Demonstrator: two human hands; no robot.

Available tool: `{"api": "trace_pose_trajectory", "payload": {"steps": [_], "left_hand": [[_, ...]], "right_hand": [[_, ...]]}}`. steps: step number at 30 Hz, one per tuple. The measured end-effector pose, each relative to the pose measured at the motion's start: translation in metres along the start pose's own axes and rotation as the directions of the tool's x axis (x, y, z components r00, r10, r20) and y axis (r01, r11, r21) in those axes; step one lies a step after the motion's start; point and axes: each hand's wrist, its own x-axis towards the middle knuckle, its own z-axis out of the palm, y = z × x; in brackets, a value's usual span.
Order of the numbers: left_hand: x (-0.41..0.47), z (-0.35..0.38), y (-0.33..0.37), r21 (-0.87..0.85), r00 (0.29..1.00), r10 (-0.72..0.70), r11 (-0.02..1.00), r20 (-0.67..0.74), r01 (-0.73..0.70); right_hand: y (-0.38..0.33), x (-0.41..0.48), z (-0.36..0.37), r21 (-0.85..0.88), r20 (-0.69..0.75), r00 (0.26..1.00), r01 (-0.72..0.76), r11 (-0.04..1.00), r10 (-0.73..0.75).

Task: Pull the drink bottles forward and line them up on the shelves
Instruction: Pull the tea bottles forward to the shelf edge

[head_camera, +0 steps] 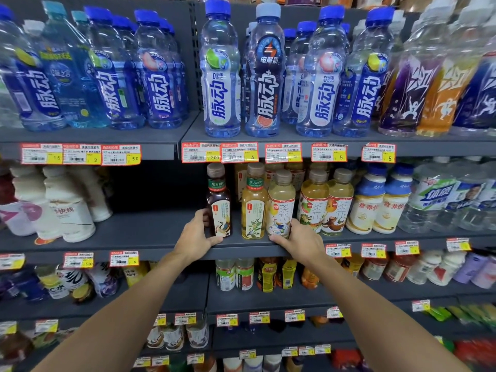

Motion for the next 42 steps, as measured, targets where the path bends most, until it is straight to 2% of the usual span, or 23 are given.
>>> {"api": "trace_pose_trajectory", "payload": {"steps": [10, 15, 38, 40, 42], "left_hand": [[0.005, -0.008, -0.007, 0.047, 0.993, 0.012, 0.999, 0.118, -0.018], [0.009, -0.011, -0.005, 0.083, 0.987, -0.001, 0.996, 0.159, -0.013], [0.015, -0.006, -0.003, 0.133, 0.988, 0.002, 0.991, 0.152, -0.022], [0.013, -0.007, -0.001, 0.130, 0.988, -0.011, 0.991, 0.155, -0.010], [0.008, -0.008, 0.003, 0.090, 0.992, -0.010, 0.996, 0.122, -0.001]], "right_hand": [[0.007, 0.001, -0.004, -0.045, 0.001, 1.000, 0.030, 0.999, -0.030], [0.008, 0.007, -0.009, -0.035, 0.091, 0.993, 0.081, 0.996, -0.078], [0.010, 0.008, -0.009, -0.038, 0.094, 0.991, 0.100, 0.994, -0.096], [0.009, 0.003, -0.009, -0.001, 0.056, 0.996, 0.066, 0.998, -0.066], [0.008, -0.007, -0.008, 0.125, -0.031, 0.999, 0.015, 0.992, -0.011]]}}
